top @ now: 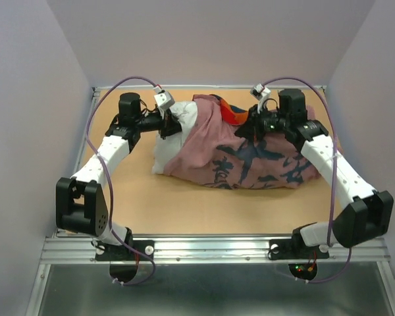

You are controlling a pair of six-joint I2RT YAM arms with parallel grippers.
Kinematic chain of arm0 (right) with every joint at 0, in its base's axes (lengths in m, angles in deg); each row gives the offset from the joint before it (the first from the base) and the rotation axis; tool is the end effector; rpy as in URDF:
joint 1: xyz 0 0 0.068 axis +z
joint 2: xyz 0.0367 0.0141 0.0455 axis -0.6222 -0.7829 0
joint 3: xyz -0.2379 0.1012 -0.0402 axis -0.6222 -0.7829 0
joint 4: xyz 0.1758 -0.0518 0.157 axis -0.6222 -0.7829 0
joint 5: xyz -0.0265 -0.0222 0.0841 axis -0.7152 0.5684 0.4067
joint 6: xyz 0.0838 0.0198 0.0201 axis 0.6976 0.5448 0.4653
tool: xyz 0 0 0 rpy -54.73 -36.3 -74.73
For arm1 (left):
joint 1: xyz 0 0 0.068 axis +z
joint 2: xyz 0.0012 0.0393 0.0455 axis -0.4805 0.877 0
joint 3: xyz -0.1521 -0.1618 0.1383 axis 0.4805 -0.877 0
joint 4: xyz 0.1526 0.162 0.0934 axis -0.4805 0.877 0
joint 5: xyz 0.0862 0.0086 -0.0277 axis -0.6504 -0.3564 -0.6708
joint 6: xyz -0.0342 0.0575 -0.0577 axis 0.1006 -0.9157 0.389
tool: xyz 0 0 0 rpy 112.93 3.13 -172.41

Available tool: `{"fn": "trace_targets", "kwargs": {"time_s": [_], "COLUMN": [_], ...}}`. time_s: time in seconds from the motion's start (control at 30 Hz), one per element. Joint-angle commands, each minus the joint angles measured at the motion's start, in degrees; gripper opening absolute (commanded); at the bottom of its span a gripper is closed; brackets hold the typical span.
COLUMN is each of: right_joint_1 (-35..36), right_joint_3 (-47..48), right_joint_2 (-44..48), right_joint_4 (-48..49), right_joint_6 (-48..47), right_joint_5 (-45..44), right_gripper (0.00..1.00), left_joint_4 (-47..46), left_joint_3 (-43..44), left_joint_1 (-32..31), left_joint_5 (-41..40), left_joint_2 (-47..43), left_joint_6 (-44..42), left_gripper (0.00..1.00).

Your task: Put the pillow into the pillowcase

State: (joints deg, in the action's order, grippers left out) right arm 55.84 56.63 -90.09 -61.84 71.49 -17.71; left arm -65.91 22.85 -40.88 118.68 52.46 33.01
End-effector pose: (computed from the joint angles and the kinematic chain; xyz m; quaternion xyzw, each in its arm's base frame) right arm 0.2938 0.1467 0.3352 -0.2849 0.7757 0.3825 0.4134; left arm 0.3197 -0.1388 0.3192 0.4421 0.5951 -0.3980 0.5404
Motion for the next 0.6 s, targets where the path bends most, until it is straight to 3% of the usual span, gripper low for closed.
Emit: {"fn": "trace_targets", "kwargs": {"time_s": [0.0,0.03,0.1,0.13,0.17,0.23,0.37,0.57], "right_joint_1": [2.8,2.9,2.8,2.8,2.8,2.8,2.8,2.8], "right_joint_3": [-3.5,-2.1,0.7,2.1,5.4,10.9,17.7,16.1], "right_joint_2": [8.1,8.1,6.9,6.1,5.3,1.8,-6.0,-11.7], "right_joint_4": [-2.4,-2.4,-2.6,-2.6,-2.6,-2.5,-2.4,-5.4], "right_joint_6": [-8.9,-9.0,-8.8,-8.7,-8.2,-7.0,-7.4,-16.0], "right_joint_5": [-4.0,-5.2,-8.7,-10.0,-12.7,-14.6,-16.3,-21.0], "right_gripper": [0.01,0.01,0.17,0.34,0.64,0.81,0.9,0.89], "left_joint_4": [22.7,23.7,24.5,24.8,24.9,24.8,24.9,24.2], "left_joint_3": [-2.3,-2.6,-4.2,-4.8,-5.4,-7.1,-8.9,-9.7], "left_joint_1": [-1.7,-1.6,-1.6,-1.7,-2.0,-3.2,-4.6,-4.9], "left_joint_5": [-2.2,-2.5,-3.6,-3.9,-4.8,-6.6,-7.7,-8.8], "left_joint_2": [-7.7,-8.4,-11.1,-12.1,-14.1,-16.6,-18.4,-19.8], "left_joint_6": [-33.9,-35.6,-39.3,-41.0,-42.7,-46.4,-48.1,-48.6], "left_gripper": [0.0,0.0,0.0,0.0,0.0,0.0,0.0,0.0]}}
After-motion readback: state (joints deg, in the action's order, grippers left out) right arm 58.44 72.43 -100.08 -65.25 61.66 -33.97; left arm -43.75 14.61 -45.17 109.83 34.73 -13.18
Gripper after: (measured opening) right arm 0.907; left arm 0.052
